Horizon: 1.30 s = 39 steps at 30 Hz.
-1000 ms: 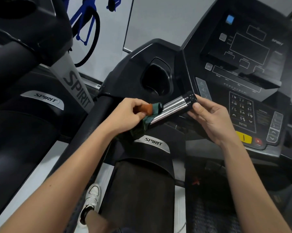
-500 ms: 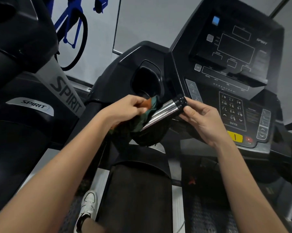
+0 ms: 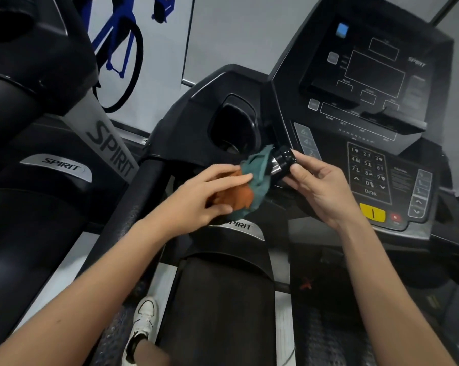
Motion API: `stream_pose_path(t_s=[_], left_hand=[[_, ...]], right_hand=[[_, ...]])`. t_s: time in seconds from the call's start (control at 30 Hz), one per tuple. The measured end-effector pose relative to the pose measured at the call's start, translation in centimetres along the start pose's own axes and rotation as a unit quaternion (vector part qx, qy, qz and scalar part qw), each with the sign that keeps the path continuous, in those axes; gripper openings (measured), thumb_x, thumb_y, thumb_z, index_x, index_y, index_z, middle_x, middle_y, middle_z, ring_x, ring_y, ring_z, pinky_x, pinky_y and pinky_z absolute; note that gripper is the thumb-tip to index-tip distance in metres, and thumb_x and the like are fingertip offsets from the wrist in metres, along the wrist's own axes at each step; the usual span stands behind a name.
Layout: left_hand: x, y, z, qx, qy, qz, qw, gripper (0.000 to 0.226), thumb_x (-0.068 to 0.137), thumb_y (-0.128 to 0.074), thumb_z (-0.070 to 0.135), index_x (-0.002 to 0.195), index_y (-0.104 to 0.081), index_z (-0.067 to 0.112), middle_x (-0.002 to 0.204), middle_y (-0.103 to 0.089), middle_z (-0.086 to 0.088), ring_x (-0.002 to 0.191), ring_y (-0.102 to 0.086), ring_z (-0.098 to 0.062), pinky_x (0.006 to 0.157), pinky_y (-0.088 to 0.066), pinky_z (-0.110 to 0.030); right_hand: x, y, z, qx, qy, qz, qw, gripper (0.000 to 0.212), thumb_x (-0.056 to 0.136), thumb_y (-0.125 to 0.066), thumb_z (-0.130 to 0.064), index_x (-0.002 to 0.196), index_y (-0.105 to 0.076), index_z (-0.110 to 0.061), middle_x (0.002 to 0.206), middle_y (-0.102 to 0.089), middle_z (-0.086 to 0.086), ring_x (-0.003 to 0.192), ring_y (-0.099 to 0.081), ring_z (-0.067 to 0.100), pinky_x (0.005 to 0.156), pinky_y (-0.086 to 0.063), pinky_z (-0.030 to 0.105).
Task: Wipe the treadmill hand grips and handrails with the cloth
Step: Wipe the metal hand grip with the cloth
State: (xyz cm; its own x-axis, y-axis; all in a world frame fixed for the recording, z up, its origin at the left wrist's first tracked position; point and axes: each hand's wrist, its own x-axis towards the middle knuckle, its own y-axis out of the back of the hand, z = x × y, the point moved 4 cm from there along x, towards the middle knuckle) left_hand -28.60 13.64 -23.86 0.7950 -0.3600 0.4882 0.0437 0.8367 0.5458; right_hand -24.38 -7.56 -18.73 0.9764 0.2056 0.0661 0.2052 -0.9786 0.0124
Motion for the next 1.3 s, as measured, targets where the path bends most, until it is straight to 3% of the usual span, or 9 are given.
stream_pose_path(t_s=[0.07,0.17,0.27,0.43,0.6,0.77,0.97,1.13,1.3], left_hand=[[-1.0,0.9,-0.4,0.025,-0.011,0.060,0.998,0.041,0.080,-0.066,0.010,0.117,-0.062,0.028,0.119,-0.052,0.014,0.112,-0.051,-0.007,0.098,-0.042,-0.022],[-1.0,0.9,0.0,0.071,-0.038,0.095,0.992,0.024,0.081,-0.052,0.024,0.103,-0.060,0.030,0.106,-0.052,0.014,0.095,-0.054,-0.013,0.087,-0.044,-0.029],[0.8,-0.6,1.5,0.122,-0.078,0.108,0.984,0.033,0.081,-0.056,0.023,0.114,-0.062,0.021,0.114,-0.053,0.005,0.098,-0.053,-0.024,0.094,-0.039,-0.025],[2.9,-2.8,3.4,0.187,-0.082,0.110,0.973,0.046,0.083,-0.060,0.016,0.128,-0.054,0.019,0.128,-0.050,-0.004,0.108,-0.046,-0.029,0.095,-0.045,-0.035],[-0.4,-1.2,1.3,0.165,-0.073,0.132,0.975,0.028,0.084,-0.052,0.019,0.110,-0.062,0.022,0.114,-0.051,0.007,0.099,-0.050,-0.018,0.080,-0.051,-0.031],[-2.1,-0.6,0.8,0.179,-0.046,0.184,0.965,0.027,0.080,-0.049,0.012,0.098,-0.069,0.016,0.104,-0.057,0.007,0.091,-0.051,-0.015,0.077,-0.047,-0.027],[2.4,-2.9,4.2,0.238,-0.089,0.180,0.950,0.034,0.083,-0.056,0.019,0.115,-0.066,0.016,0.114,-0.063,-0.008,0.098,-0.052,-0.028,0.087,-0.048,-0.030],[1.6,-2.6,2.8,0.170,-0.073,0.181,0.966,0.036,0.083,-0.060,0.017,0.118,-0.063,0.014,0.118,-0.060,-0.008,0.104,-0.050,-0.024,0.097,-0.040,-0.026],[-0.7,-0.1,0.0,0.002,0.042,0.193,0.980,0.021,0.080,-0.063,0.018,0.099,-0.069,0.010,0.097,-0.062,0.008,0.091,-0.058,-0.008,0.084,-0.046,-0.019]], right_hand=[[0.0,0.1,0.0,0.000,0.003,0.003,1.000,0.082,0.044,-0.087,-0.045,0.114,-0.062,-0.010,0.113,-0.068,0.006,0.110,-0.062,0.021,0.089,-0.053,0.030],[0.0,0.0,0.0,-0.003,0.005,0.004,1.000,0.083,0.043,-0.088,-0.046,0.114,-0.063,-0.010,0.113,-0.068,0.006,0.109,-0.063,0.020,0.088,-0.053,0.029],[0.1,0.1,0.1,0.002,0.006,0.007,1.000,0.081,0.044,-0.088,-0.046,0.112,-0.064,-0.011,0.113,-0.068,0.006,0.108,-0.063,0.020,0.085,-0.054,0.027],[-0.1,-0.3,-0.3,-0.003,0.019,-0.023,1.000,0.049,0.059,-0.075,-0.034,0.102,-0.067,-0.013,0.098,-0.073,0.000,0.094,-0.068,0.013,0.074,-0.054,0.021],[0.1,0.0,-0.1,0.007,0.005,-0.004,1.000,0.076,0.043,-0.089,-0.043,0.108,-0.065,-0.012,0.107,-0.070,0.004,0.107,-0.064,0.020,0.084,-0.054,0.026],[0.1,0.0,0.1,0.007,0.007,-0.003,1.000,0.077,0.042,-0.089,-0.045,0.108,-0.067,-0.013,0.112,-0.068,0.006,0.109,-0.063,0.021,0.086,-0.054,0.028],[0.0,-0.1,0.0,-0.002,0.016,-0.001,1.000,0.076,0.050,-0.085,-0.046,0.112,-0.063,-0.008,0.108,-0.070,0.006,0.101,-0.066,0.021,0.080,-0.055,0.027],[0.0,-0.2,0.0,0.009,0.010,0.010,1.000,0.084,0.043,-0.088,-0.047,0.114,-0.062,-0.008,0.106,-0.071,0.004,0.100,-0.066,0.017,0.078,-0.054,0.023],[-0.1,-0.1,0.1,0.009,0.008,0.010,1.000,0.083,0.042,-0.088,-0.046,0.113,-0.063,-0.011,0.111,-0.069,0.004,0.109,-0.063,0.020,0.087,-0.054,0.028]])
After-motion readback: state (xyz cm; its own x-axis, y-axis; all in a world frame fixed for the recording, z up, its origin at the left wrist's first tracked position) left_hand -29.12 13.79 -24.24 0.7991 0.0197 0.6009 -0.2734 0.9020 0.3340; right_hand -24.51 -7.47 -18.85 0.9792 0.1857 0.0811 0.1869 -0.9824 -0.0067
